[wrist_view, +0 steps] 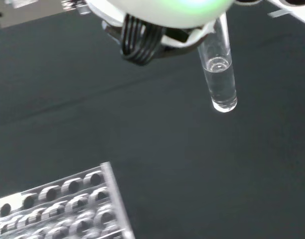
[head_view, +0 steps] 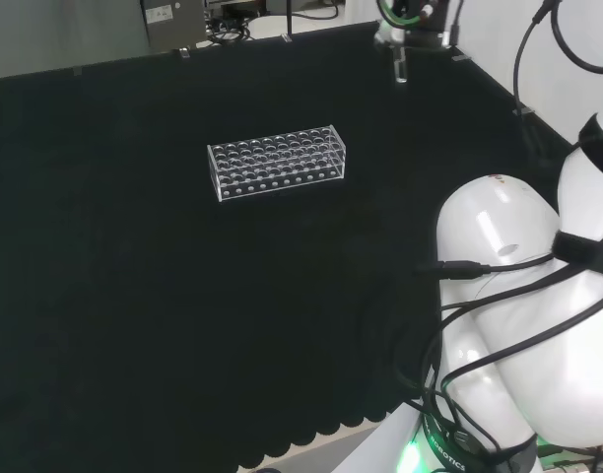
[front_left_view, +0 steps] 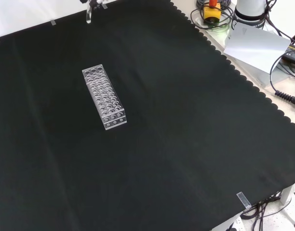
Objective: Shake the test tube.
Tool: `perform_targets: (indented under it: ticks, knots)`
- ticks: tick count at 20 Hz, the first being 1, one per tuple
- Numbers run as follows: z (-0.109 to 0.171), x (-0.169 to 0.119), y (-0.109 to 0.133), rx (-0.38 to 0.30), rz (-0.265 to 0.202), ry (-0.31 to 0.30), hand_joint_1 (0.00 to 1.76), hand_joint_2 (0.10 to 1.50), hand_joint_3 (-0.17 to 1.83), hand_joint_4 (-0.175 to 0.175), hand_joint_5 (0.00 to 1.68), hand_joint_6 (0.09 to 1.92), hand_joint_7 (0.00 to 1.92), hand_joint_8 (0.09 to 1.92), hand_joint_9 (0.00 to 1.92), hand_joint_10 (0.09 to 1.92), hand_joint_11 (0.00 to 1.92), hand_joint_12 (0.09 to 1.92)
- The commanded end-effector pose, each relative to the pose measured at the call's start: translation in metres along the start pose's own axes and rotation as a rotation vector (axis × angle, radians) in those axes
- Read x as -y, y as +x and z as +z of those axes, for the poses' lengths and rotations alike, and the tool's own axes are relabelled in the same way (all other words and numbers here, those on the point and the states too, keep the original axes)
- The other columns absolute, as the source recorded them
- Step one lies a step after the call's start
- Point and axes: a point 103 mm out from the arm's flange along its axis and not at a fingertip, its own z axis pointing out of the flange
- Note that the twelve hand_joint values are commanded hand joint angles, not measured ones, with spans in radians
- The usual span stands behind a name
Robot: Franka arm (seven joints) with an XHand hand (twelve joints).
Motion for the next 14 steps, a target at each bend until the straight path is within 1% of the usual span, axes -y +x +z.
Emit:
perform_targets:
  ticks: [1,5,9,12,14]
  knots:
    - [0.015,0.014,0.080,-0.078,-0.154,0.041,1.21,0.70,0.60,-0.175,1.24,0.69,1.64,0.59,1.56,0.56,1.26,0.85]
    - [0.017,0.025,0.120,-0.115,-0.237,0.056,1.21,0.70,0.60,-0.175,1.24,0.69,1.64,0.59,1.56,0.56,1.26,0.85]
    - [0.019,0.034,0.148,-0.138,-0.299,0.070,1.21,0.70,0.60,-0.175,1.24,0.69,1.64,0.59,1.56,0.56,1.26,0.85]
    - [0.019,0.037,0.154,-0.142,-0.318,0.075,1.21,0.70,0.60,-0.175,1.24,0.69,1.64,0.59,1.56,0.56,1.26,0.85]
    - [0.019,0.035,0.150,-0.135,-0.309,0.073,1.21,0.70,0.60,-0.175,1.24,0.69,1.64,0.59,1.56,0.56,1.26,0.85]
